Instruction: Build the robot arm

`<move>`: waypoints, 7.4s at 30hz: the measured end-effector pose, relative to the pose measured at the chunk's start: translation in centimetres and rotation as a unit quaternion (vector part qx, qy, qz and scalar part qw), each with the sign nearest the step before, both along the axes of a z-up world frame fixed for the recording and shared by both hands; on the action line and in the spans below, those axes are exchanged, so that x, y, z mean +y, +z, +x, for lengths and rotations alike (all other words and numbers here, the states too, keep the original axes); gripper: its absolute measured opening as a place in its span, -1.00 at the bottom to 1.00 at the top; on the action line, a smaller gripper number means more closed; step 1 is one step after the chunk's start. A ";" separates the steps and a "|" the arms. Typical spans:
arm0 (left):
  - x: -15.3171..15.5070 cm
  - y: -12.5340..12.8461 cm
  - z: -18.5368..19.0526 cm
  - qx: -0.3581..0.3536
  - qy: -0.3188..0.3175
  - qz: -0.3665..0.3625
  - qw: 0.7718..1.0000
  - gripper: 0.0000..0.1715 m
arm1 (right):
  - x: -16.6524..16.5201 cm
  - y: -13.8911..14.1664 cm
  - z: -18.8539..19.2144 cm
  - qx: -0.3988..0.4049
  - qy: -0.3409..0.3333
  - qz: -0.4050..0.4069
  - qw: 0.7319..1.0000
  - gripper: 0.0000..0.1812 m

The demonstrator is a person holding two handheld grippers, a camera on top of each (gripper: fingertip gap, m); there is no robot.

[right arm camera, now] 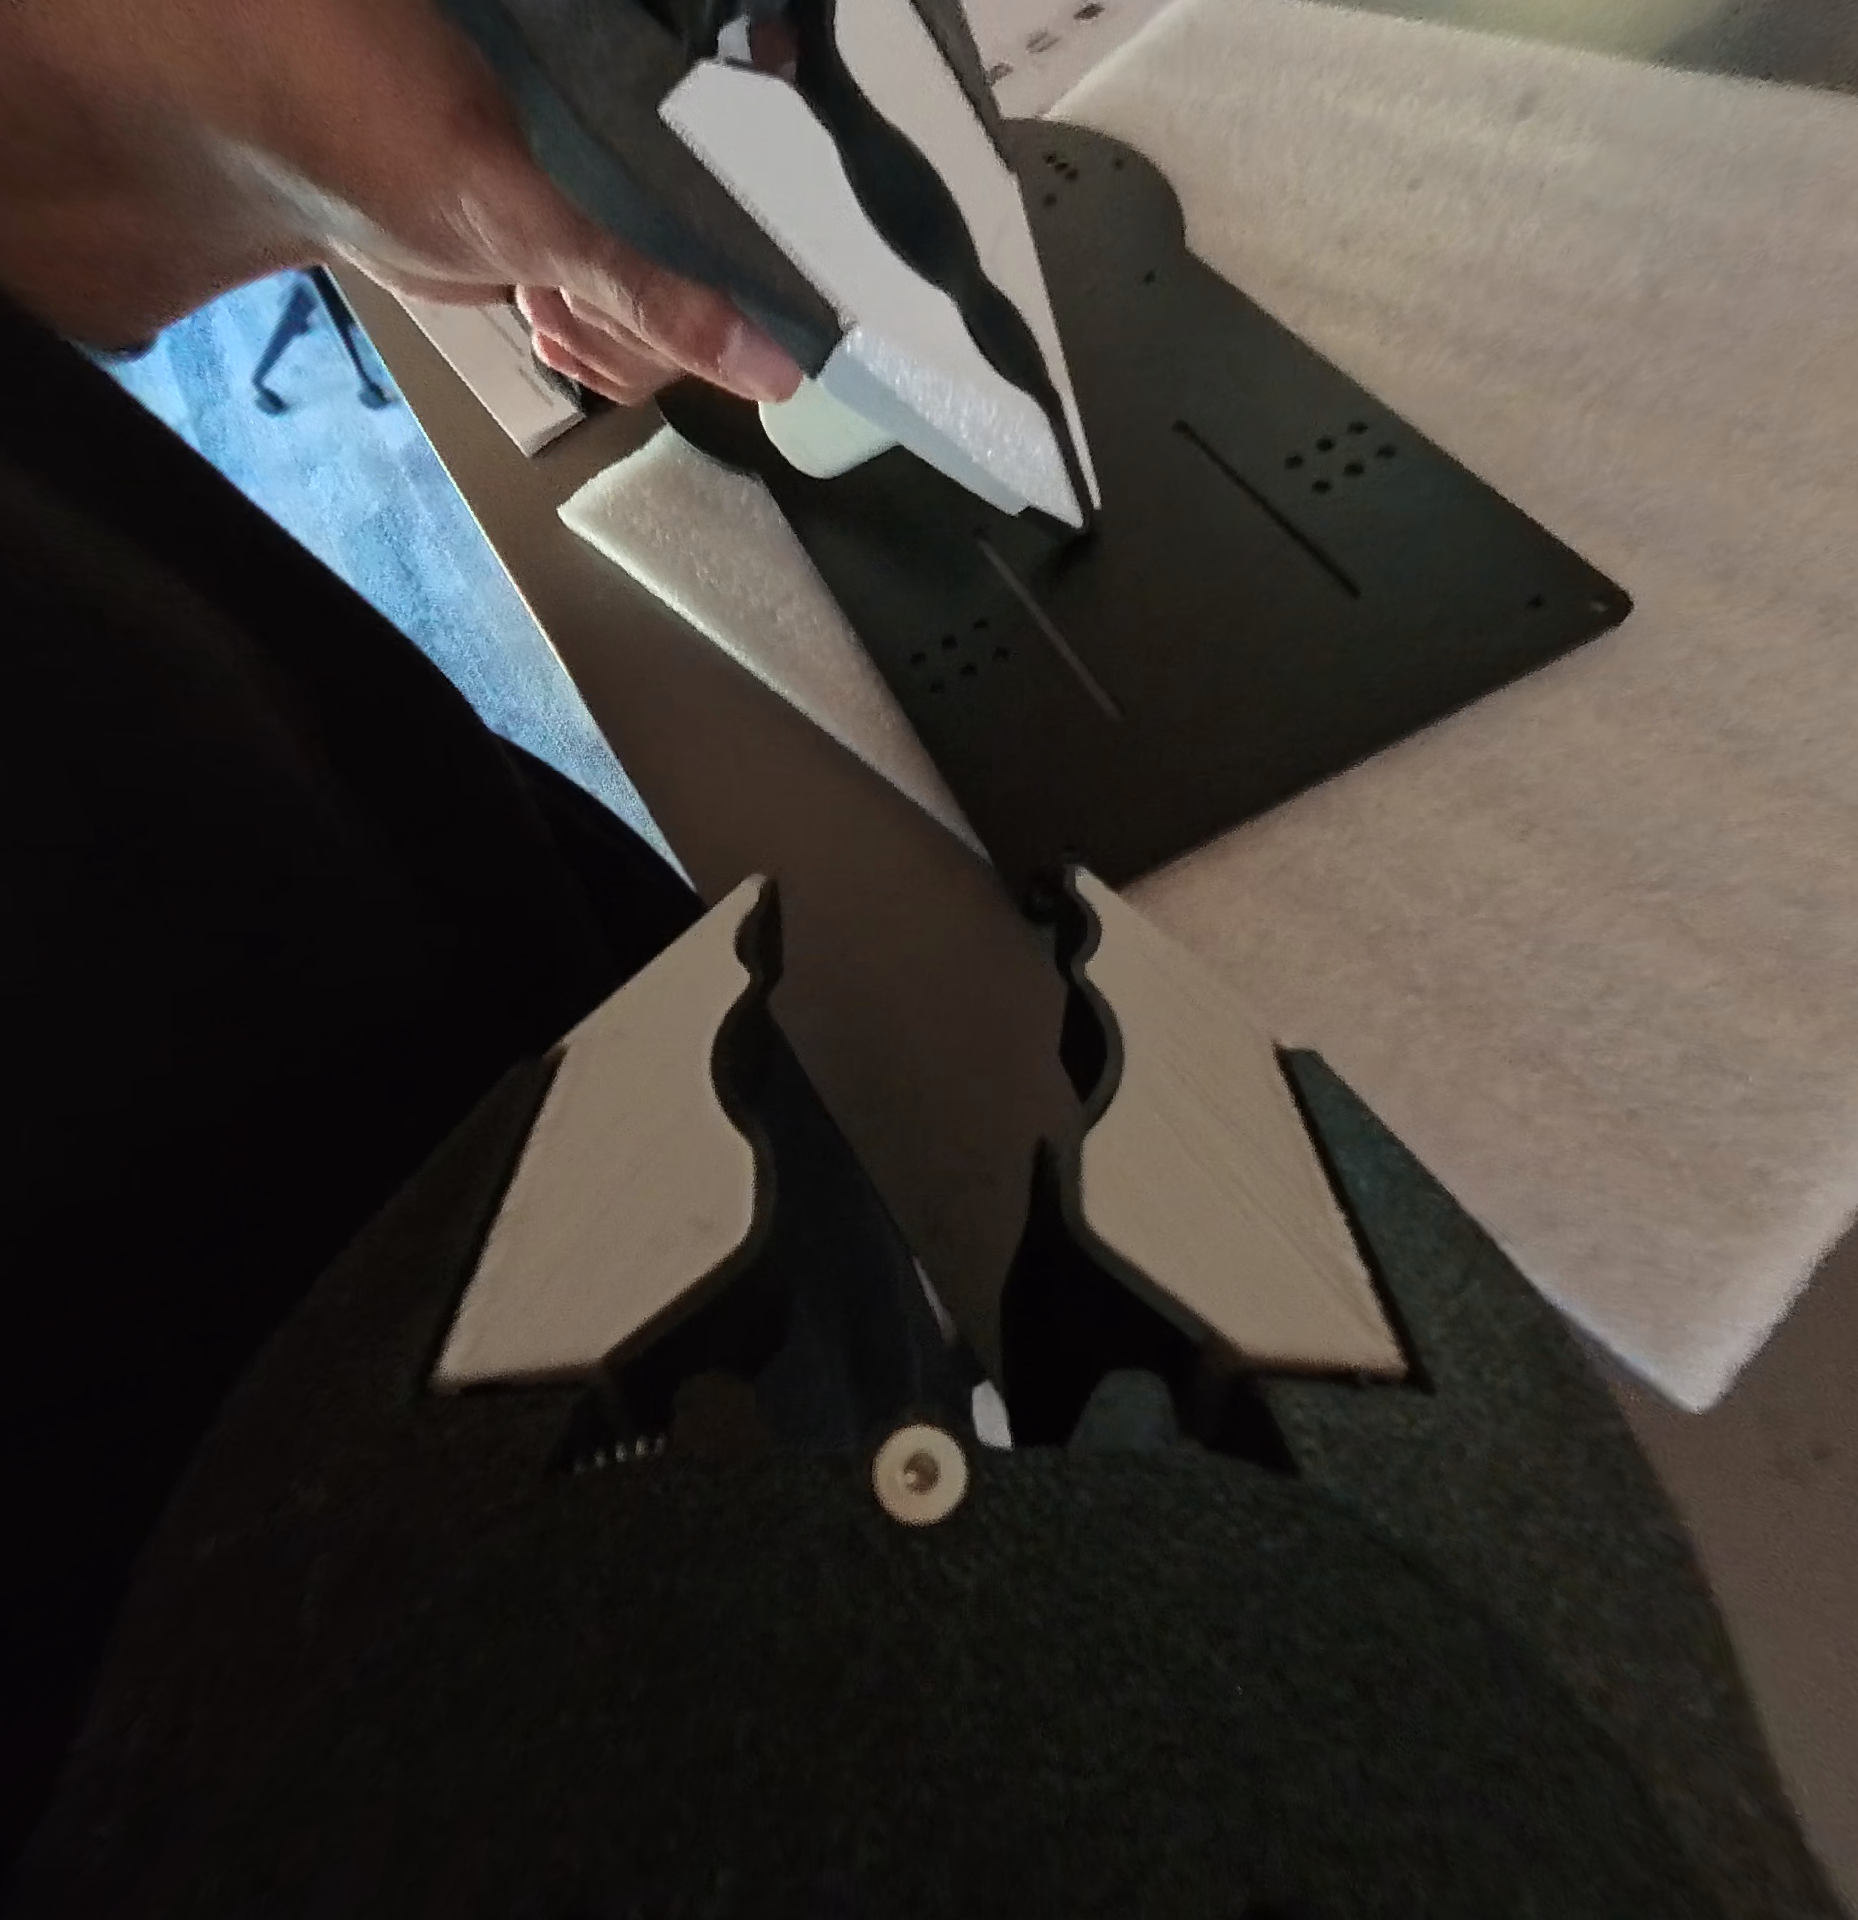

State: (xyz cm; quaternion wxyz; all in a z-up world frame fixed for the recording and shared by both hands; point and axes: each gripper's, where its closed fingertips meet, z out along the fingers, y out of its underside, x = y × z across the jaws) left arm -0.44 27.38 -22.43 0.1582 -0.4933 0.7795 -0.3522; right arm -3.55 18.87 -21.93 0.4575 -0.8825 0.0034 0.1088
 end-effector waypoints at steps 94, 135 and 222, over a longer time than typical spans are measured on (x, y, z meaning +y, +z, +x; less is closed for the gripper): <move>-0.1 0.0 -0.2 -0.005 -0.003 -0.025 1.000 -1.00 | -0.1 1.3 0.6 -0.034 -0.039 0.048 0.998 -0.41; -0.1 0.0 -0.4 -0.002 -0.012 -0.037 0.999 -1.00 | -0.4 0.9 0.2 -0.012 -0.072 0.027 0.997 -0.43; -3.8 6.9 -2.4 -0.153 -0.266 0.296 0.905 -0.94 | 1.9 8.0 1.8 0.031 0.068 0.065 0.995 -0.55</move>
